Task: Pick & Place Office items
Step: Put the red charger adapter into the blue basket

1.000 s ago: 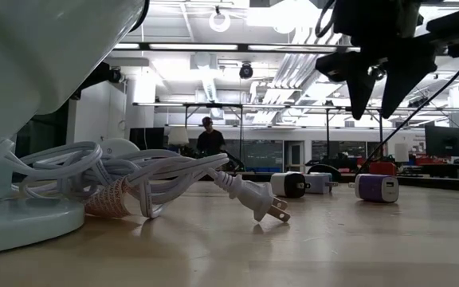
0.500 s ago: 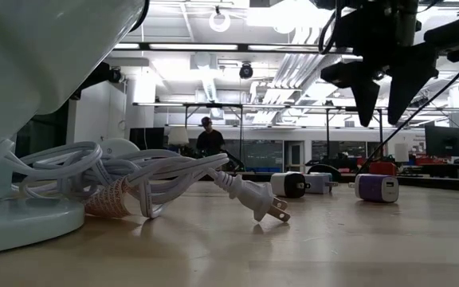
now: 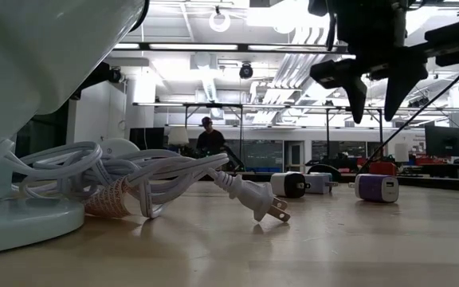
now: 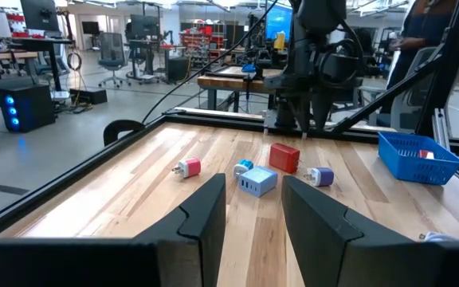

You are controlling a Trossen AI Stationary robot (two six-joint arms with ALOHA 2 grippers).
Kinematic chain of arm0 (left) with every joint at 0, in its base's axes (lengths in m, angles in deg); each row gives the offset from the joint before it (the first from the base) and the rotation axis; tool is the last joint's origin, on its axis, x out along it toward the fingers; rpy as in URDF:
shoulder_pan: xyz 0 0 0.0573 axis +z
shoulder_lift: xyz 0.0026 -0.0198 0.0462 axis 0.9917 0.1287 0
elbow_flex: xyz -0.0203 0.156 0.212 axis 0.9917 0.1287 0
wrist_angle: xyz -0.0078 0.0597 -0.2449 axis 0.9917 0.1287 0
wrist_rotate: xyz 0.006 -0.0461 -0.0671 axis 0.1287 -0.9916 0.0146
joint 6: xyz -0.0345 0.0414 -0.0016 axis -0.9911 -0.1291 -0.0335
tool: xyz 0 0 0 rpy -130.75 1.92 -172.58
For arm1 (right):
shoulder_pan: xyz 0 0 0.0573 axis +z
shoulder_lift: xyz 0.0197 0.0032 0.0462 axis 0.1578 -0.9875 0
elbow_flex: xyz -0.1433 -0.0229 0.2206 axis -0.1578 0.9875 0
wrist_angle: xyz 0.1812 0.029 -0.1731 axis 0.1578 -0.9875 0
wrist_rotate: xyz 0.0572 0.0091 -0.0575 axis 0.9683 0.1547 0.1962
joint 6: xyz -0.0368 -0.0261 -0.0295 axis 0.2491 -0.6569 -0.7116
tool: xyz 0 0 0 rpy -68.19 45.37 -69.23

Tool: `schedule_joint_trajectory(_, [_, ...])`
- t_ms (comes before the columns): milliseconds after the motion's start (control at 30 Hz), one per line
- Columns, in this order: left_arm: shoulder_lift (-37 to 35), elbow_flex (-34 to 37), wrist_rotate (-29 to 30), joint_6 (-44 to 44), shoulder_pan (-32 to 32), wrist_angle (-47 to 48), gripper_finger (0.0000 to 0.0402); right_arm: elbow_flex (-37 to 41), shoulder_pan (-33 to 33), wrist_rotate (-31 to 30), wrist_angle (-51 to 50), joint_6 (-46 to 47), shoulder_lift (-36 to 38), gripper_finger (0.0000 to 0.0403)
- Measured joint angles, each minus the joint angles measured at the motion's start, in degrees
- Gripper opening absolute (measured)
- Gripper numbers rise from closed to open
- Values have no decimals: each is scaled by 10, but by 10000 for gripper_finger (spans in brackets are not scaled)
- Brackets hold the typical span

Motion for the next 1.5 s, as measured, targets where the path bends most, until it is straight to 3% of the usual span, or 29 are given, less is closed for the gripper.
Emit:
schedule_joint_trajectory(233, [0,0,0,0,0,0,120,15,-17,5,5,-92,0,155])
schedule_joint_trajectory(433, [0,0,0,0,0,0,120,64,-30,13,48,-129,0,157])
schedule_joint_trajectory(700, [0,0,0,0,0,0,120,68,-30,13,49,-170,0,154])
schedule_joint_trajectory(1500, [0,0,0,0,0,0,120,68,-45,34,76,-172,-53,153])
